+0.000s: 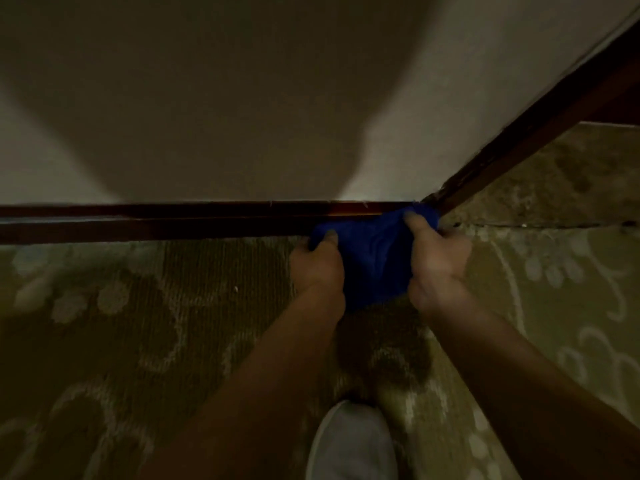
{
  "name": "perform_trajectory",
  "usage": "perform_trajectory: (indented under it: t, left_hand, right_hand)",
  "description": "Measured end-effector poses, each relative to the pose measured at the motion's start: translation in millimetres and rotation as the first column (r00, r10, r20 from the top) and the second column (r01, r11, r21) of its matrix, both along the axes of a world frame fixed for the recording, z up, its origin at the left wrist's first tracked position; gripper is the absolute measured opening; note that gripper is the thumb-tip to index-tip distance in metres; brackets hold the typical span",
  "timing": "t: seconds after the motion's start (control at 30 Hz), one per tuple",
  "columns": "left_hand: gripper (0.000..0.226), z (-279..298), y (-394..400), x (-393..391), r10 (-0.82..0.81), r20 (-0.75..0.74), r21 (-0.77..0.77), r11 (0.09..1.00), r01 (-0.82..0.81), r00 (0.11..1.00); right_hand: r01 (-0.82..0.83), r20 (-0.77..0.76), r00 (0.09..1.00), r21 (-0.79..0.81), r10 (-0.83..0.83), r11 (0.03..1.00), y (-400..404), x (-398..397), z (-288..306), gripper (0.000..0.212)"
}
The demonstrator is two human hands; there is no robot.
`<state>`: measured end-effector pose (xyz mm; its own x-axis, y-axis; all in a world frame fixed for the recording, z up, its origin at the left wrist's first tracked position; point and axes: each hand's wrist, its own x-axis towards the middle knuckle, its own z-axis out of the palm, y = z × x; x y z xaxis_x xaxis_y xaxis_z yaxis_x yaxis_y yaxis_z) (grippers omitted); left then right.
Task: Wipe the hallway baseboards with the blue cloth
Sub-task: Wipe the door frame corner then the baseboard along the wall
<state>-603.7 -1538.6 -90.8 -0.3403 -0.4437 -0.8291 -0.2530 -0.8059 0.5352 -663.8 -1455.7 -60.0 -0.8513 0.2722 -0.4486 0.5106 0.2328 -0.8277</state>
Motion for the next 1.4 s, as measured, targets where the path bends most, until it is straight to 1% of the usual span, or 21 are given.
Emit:
perform_trajectory:
  t: [0.07, 0.17, 0.27, 0.37, 0.43, 0.47, 0.53, 0.57, 0.6, 0.67, 0.7, 0.8, 0.87, 0.97, 1.07, 1.13, 1.2, 1.27, 1.3, 1.37, 1.4]
  left_hand:
    - [0.059, -0.9, -15.5, 19.9, 0.048, -0.021, 0.010, 0.999, -0.047, 0.999]
    - [0.058, 12.3, -48.3, 48.7, 0.157, -0.045, -0.047, 0.986, -0.159, 0.987]
    - [0.055, 23.9, -83.6, 78.8, 0.221, -0.072, -0.159, 0.960, -0.230, 0.973]
    - [0.052, 24.4, -134.7, 112.5, 0.299, -0.063, -0.191, 0.933, -0.305, 0.952]
    - [0.043, 20.8, -174.9, 140.4, 0.352, -0.060, -0.237, 0.904, -0.356, 0.934]
    - [0.034, 17.8, -193.8, 154.5, 0.372, -0.070, -0.272, 0.886, -0.376, 0.926]
    - [0.019, 11.3, -218.0, 178.8, 0.377, -0.094, -0.291, 0.875, -0.387, 0.922]
    - [0.020, 6.9, -223.9, 187.6, 0.350, -0.105, -0.286, 0.886, -0.366, 0.931]
    - [0.024, 1.0, -226.1, 194.1, 0.304, -0.119, -0.275, 0.905, -0.326, 0.945]
    - [0.035, -11.0, -223.7, 206.0, 0.204, -0.166, -0.221, 0.946, -0.238, 0.965]
    - [0.038, -16.3, -222.9, 214.1, 0.164, -0.197, -0.185, 0.962, -0.201, 0.967]
    - [0.034, -20.1, -226.0, 226.7, 0.082, -0.236, -0.068, 0.993, -0.101, 0.968]
    - [0.034, -16.2, -232.5, 230.8, 0.063, -0.188, -0.039, 0.997, -0.072, 0.980]
    - [0.040, -9.6, -235.9, 234.8, 0.050, -0.145, 0.007, 0.999, -0.049, 0.988]
    - [0.047, -1.9, -232.7, 249.0, -0.039, -0.114, 0.080, 0.996, 0.048, 0.993]
    - [0.050, -3.5, -233.7, 258.7, -0.044, -0.072, 0.089, 0.995, 0.050, 0.996]
    - [0.045, -5.9, -241.5, 259.6, -0.026, -0.123, 0.002, 1.000, 0.026, 0.992]
    - [0.036, -0.3, -243.5, 256.3, -0.024, -0.196, -0.126, 0.992, -0.001, 0.980]
    - [0.038, -0.4, -244.6, 257.0, -0.033, -0.217, -0.205, 0.979, -0.012, 0.976]
    - [0.043, -4.6, -250.8, 260.6, -0.086, -0.199, -0.379, 0.926, 0.004, 0.976]
    - [0.044, -9.4, -251.1, 258.3, -0.135, -0.150, -0.453, 0.890, 0.054, 0.979]
  right_hand:
    - [-0.058, 0.012, 0.998, -0.025, 0.058, 0.998, -18.0, 4.7, 3.3, 0.019]
    - [-0.015, 0.060, 0.998, -0.050, 0.018, 0.999, -51.1, 18.9, 1.6, 0.038]
    - [-0.080, 0.071, 0.994, -0.050, 0.083, 0.996, -89.1, 46.3, 0.8, 0.014]
    - [-0.144, 0.079, 0.985, -0.110, 0.153, 0.984, -132.4, 81.8, -4.5, 0.015]
    - [-0.233, 0.137, 0.952, -0.252, 0.273, 0.939, -163.6, 111.1, -8.6, 0.009]
    - [-0.267, 0.186, 0.920, -0.350, 0.346, 0.898, -178.0, 124.6, -9.8, 0.015]
    - [-0.321, 0.255, 0.831, -0.505, 0.494, 0.801, -199.4, 141.3, -11.9, 0.052]
    - [-0.335, 0.255, 0.812, -0.533, 0.525, 0.777, -205.4, 144.6, -11.7, 0.055]
    - [-0.336, 0.245, 0.812, -0.545, 0.529, 0.768, -207.0, 147.0, -11.5, 0.049]
    - [-0.324, 0.224, 0.838, -0.530, 0.497, 0.784, -199.5, 149.9, -18.3, 0.023]
    - [-0.335, 0.224, 0.838, -0.510, 0.498, 0.793, -192.8, 152.2, -19.2, 0.016]
    - [-0.473, 0.267, 0.760, -0.397, 0.592, 0.786, -172.7, 152.5, -14.6, 0.013]
    - [-0.542, 0.320, 0.715, -0.308, 0.622, 0.782, -176.0, 160.5, -5.7, 0.015]
    - [-0.556, 0.291, 0.749, -0.211, 0.595, 0.804, -188.8, 171.3, 9.7, 0.018]
    - [-0.561, 0.306, 0.737, -0.220, 0.603, 0.798, -190.1, 184.0, 23.9, 0.026]
    - [-0.530, 0.303, 0.753, -0.246, 0.583, 0.812, -192.7, 193.6, 25.2, 0.028]
    - [-0.501, 0.282, 0.770, -0.288, 0.572, 0.816, -201.6, 196.5, 19.9, 0.028]
    - [-0.424, 0.241, 0.832, -0.306, 0.500, 0.852, -206.8, 193.0, 4.7, 0.025]
    - [-0.366, 0.211, 0.869, -0.334, 0.447, 0.869, -208.8, 192.4, -2.1, 0.021]
    - [-0.281, 0.188, 0.904, -0.413, 0.383, 0.866, -209.5, 191.0, -15.2, 0.021]
    - [-0.261, 0.199, 0.904, -0.441, 0.378, 0.858, -204.1, 192.7, -19.0, 0.022]
